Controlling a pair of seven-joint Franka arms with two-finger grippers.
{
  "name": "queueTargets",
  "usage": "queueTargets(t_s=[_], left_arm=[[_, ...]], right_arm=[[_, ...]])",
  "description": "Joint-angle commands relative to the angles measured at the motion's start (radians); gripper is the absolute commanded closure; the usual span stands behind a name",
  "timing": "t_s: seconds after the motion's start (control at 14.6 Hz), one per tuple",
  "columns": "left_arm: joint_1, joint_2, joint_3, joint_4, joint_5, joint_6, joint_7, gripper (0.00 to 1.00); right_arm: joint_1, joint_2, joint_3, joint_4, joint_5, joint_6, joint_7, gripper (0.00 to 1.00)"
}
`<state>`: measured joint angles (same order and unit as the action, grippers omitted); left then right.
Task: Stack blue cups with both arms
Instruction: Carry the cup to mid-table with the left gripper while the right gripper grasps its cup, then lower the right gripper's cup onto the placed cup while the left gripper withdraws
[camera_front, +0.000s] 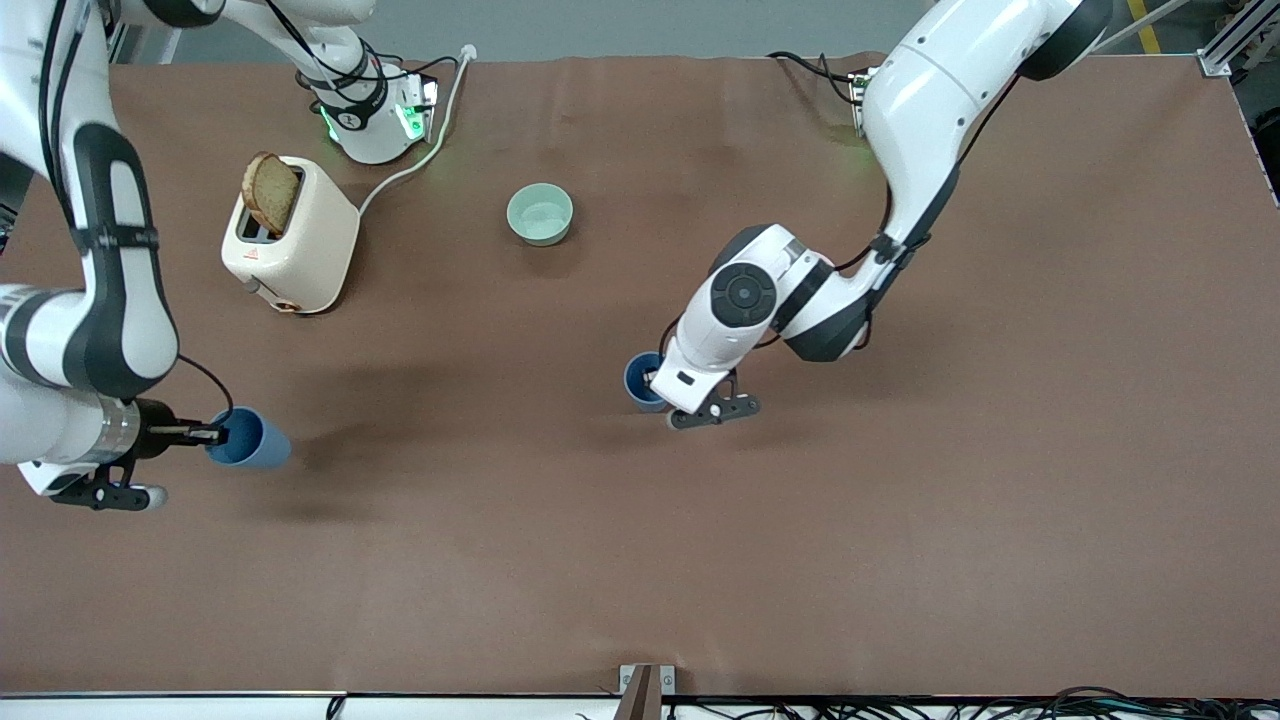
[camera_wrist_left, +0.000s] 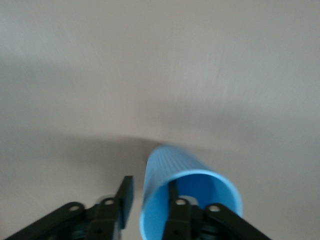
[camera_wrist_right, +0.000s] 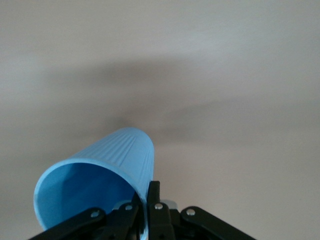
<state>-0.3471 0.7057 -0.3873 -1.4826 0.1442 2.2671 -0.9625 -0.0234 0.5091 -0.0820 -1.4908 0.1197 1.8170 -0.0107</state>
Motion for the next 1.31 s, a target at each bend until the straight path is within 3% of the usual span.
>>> queueTargets(t_s=[0.0,0.14,0.34,0.48,0.89,0.96,1.17,1.24], left_arm=[[0.101,-0.161,0.002,0.056,0.02,-0.197,0.068,0.0],[0.152,-0.244,0.007,0.091,0.02,-0.317,0.183,0.0],[0.25,-0.382,0.004,0.084,0.02,-0.389,0.333,0.0],[0.319,-0.455,0.002,0.09,0.02,-0.492,0.439,0.0],[0.457,-0.635,0.005,0.082,-0.027,-0.721,0.734,0.0],[0.455,-0.659,0.022,0.073,-0.047,-0.735,0.775,0.0],[0.324,-0.736,0.232,-0.01,-0.083,-0.741,0.856,0.0],[0.324,-0.746,0.249,-0.024,-0.101,-0.751,0.892,0.0]], right_arm=[[0.129,-0.113,-0.001,-0.037,0.069,-0.048,0.194,0.98],[0.221,-0.136,0.001,-0.028,0.118,-0.047,0.305,0.98],[0.356,-0.138,0.001,0.0,0.198,-0.036,0.499,0.98],[0.492,-0.132,-0.002,0.027,0.201,-0.028,0.624,0.98],[0.701,-0.078,-0.002,0.05,0.258,0.136,0.895,0.98],[0.729,-0.064,-0.002,0.05,0.258,0.159,0.92,0.98],[0.767,-0.029,-0.004,0.037,0.245,0.206,0.952,0.98],[0.775,-0.027,-0.004,0.024,0.245,0.215,0.953,0.98]])
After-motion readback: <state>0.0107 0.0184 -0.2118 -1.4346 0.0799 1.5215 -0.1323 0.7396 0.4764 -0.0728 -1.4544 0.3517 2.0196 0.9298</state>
